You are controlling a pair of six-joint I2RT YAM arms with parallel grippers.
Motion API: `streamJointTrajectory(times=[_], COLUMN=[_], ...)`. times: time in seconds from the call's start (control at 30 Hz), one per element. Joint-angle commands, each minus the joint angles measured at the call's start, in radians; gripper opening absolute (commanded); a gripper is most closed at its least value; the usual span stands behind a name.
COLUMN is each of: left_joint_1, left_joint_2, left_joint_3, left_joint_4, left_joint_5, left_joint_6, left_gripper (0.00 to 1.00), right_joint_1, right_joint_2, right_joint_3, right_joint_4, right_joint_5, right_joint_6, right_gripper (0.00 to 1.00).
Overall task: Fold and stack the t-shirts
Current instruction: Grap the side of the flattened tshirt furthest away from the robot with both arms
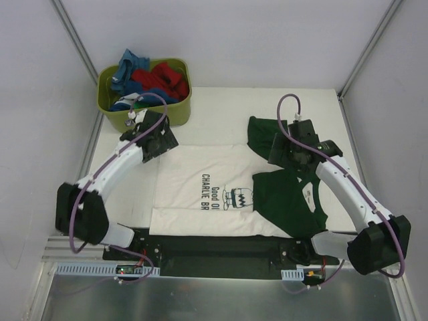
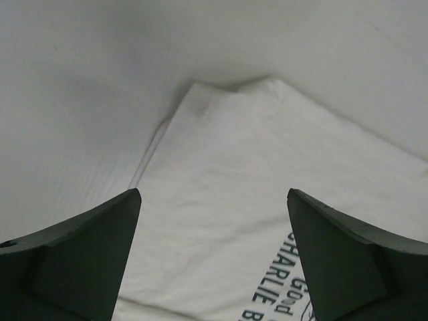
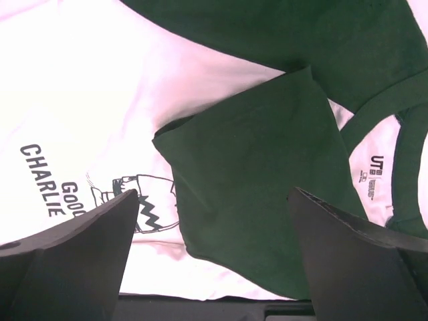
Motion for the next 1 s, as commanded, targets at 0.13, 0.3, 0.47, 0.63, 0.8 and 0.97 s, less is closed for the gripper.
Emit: streamJointTrajectory(times=[0.13,0.3,0.47,0.63,0.8,0.97], left_joint_1=[0.095,0.097,0.097,0.09,0.043,0.026], left_joint_2=[0.422,0.55,0.624,0.586,0.544,0.549], left_joint_3=[0.319,0.414,0.436,0.333,0.258,0.267], left_joint_4=[-0.004,-0.004,-0.005,-0.005,-0.002,-0.004], left_joint_5=[0.008,-0.03,-0.001,-0.012,-0.078,-0.092], left_joint_6=[0.132,0.11,0.093,0.032,0.017,0.009], left_gripper=[0.75,0.72,0.66,0.61,0.59,0.56], right_joint_1=[-0.008,-0.011,-0.013,-0.014,-0.014,-0.014], right_joint_2=[0.039,0.03,0.019,0.008,0.007,0.002], right_joint_3=[0.006,-0.017,-0.034,-0.043,-0.046,-0.052], right_joint_4=[0.031,0.032,0.034,0.032,0.038,0.04], right_joint_5=[0.0,0.009,0.015,0.026,0.033,0.036], right_joint_6=[-0.08,-0.095,-0.102,-0.105,-0.105,-0.108], right_gripper=[0.97,0.97,0.97,0.97,0.97,0.97])
